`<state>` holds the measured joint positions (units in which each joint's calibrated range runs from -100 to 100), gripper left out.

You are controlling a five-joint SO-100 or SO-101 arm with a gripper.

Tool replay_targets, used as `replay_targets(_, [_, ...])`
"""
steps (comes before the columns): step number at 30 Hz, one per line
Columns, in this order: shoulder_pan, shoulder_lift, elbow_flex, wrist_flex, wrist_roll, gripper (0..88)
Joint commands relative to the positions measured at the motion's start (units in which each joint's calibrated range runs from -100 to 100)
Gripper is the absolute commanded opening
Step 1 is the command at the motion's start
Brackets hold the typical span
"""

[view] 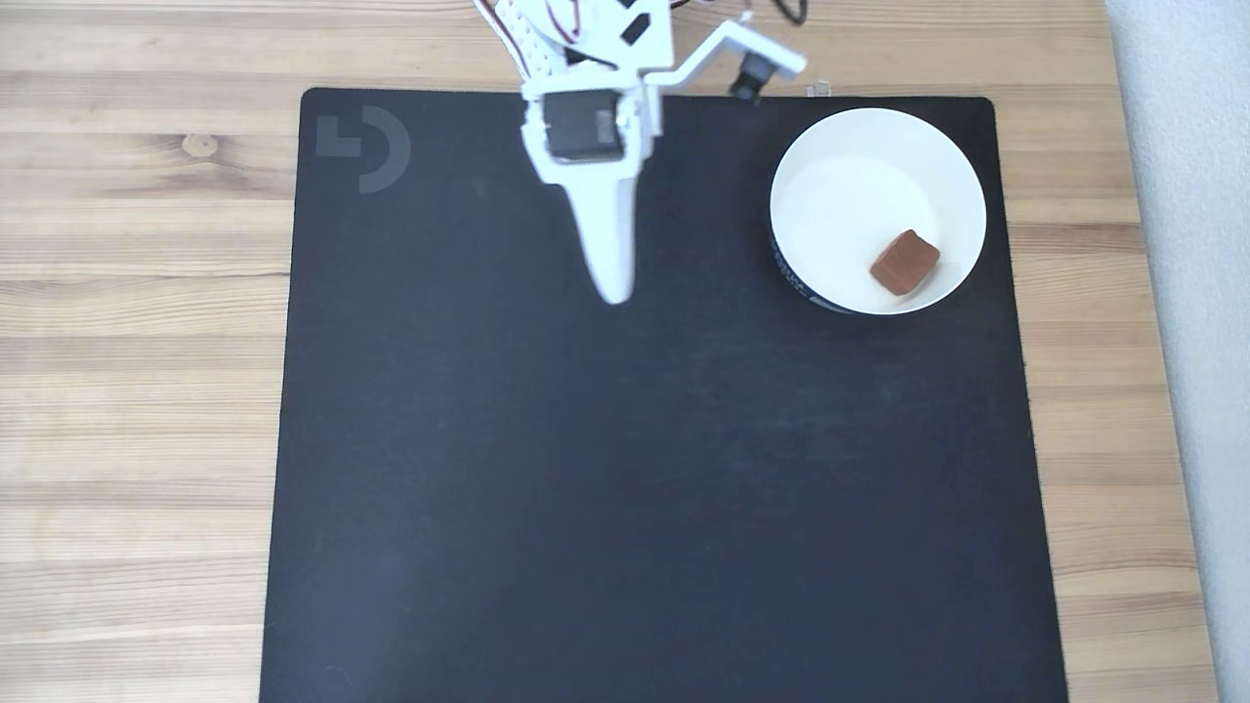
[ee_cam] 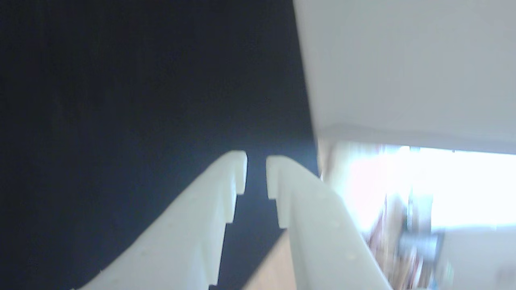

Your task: Pick up the toy and place it on the plate

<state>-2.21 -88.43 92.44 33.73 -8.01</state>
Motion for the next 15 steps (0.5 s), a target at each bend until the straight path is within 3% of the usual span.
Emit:
replay_targets(1, [3.0, -10.82, 5.57, 0.23, 3.93, 2.2])
replay_targets(7, [3.5, -10.99, 7.11, 1.24, 8.53, 2.2])
replay_targets(15, [5.76, -10.99, 7.11, 18.52, 8.58, 2.5])
